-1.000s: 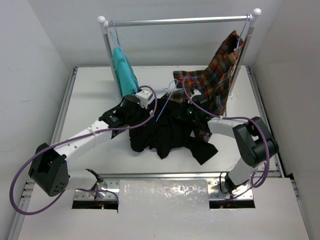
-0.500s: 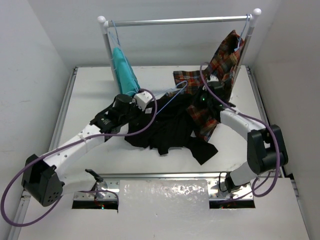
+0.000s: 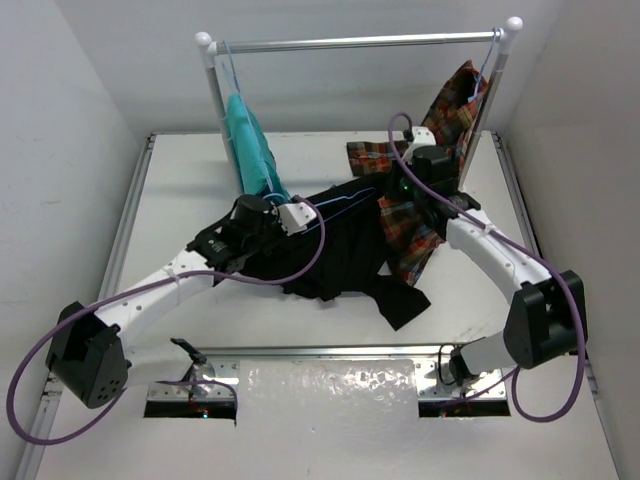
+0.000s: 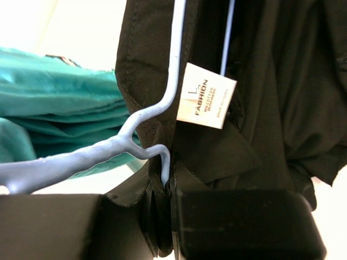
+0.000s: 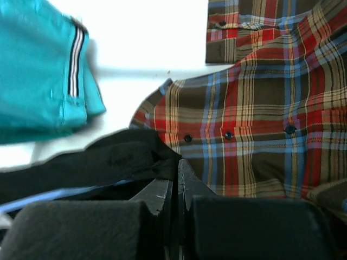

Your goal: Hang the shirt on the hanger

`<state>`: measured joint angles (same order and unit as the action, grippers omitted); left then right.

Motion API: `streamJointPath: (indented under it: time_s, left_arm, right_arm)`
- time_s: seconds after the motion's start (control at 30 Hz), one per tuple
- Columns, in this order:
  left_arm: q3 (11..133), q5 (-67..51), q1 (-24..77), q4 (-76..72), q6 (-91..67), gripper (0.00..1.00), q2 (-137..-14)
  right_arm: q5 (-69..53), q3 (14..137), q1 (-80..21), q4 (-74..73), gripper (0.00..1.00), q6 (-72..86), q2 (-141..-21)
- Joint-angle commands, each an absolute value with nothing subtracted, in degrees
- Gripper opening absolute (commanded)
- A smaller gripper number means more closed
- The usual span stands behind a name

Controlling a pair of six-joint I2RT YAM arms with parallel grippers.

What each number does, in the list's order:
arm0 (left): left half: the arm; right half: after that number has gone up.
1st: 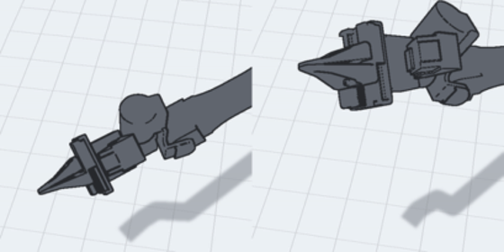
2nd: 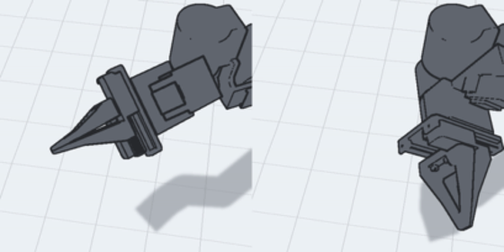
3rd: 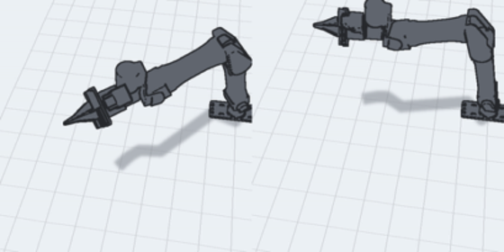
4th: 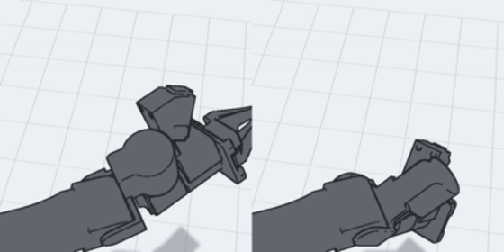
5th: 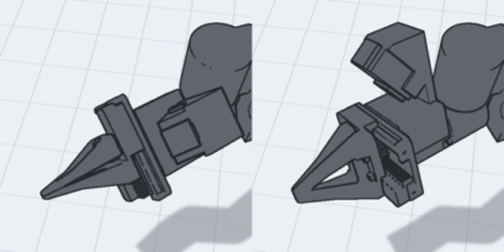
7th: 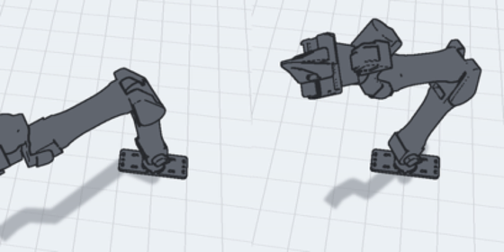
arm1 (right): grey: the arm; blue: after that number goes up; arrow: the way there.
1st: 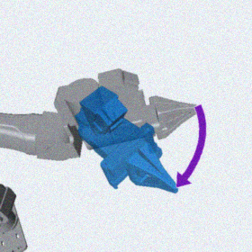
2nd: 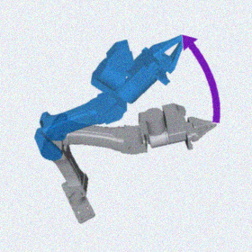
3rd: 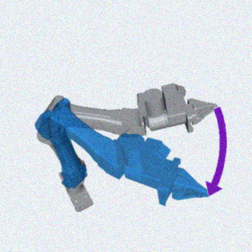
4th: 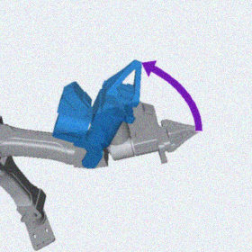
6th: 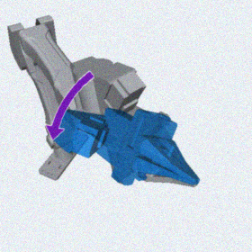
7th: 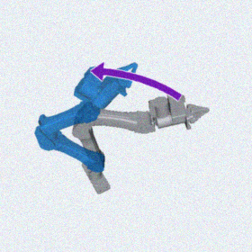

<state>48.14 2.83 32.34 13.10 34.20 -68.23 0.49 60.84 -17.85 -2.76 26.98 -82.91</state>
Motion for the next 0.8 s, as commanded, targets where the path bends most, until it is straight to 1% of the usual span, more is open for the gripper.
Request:
streamJointPath:
  time_s: [0.0,0.13,0.17,0.2,0.3,0.47,0.53,0.63,0.67,0.7,0.73,0.77]
  left_arm:
    - [50.5,8.4,32.4,16.1,34.7,0.0,-70.2]
    - [52.5,10.1,34.4,16.5,35.2,0.0,-71.6]
    - [53.7,8.7,34.9,17.1,35.1,0.0,-72.1]
    - [54.4,7.5,34.9,17.5,34.8,0.0,-72.5]
    - [58.0,2.5,34.7,19.4,32.1,0.0,-73.3]
    - [60.0,-3.3,34.5,21.0,29.9,0.0,-72.4]
    - [58.9,-4.7,34.6,20.5,30.7,0.0,-71.6]
    - [58.2,-3.5,34.6,20.4,31.2,0.0,-71.5]
    - [58.0,-2.4,34.6,20.1,31.1,0.0,-71.5]
    - [57.9,-1.9,34.6,19.9,31.1,0.0,-71.5]
    - [58.0,-1.6,34.6,19.5,30.4,0.0,-71.5]
    - [58.1,-1.1,34.6,18.9,29.9,0.0,-71.6]
  right_arm:
    - [6.4,64.5,-19.7,-4.3,0.0,18.8,-79.5]
    - [6.7,63.5,-28.4,-3.5,0.0,7.1,-78.1]
    - [4.6,62.6,-29.9,-0.7,0.0,5.2,-77.7]
    - [-1.5,59.8,-32.1,1.9,0.0,3.8,-76.6]
    - [-12.6,55.4,-33.7,7.2,0.0,4.7,-75.4]
    - [-21.6,48.8,-33.9,9.1,0.0,6.7,-73.3]
    - [-21.5,46.7,-33.8,7.7,0.0,7.3,-71.2]
    - [-16.7,45.7,-33.0,6.6,0.0,9.1,-67.2]
    - [-11.3,46.1,-32.7,4.6,0.09,10.0,-65.0]
    - [-7.3,47.6,-31.9,3.3,0.32,12.5,-64.3]
    - [-3.0,48.6,-31.7,1.8,0.42,14.0,-63.9]
    - [4.4,49.6,-31.4,-1.7,0.5,15.9,-64.0]
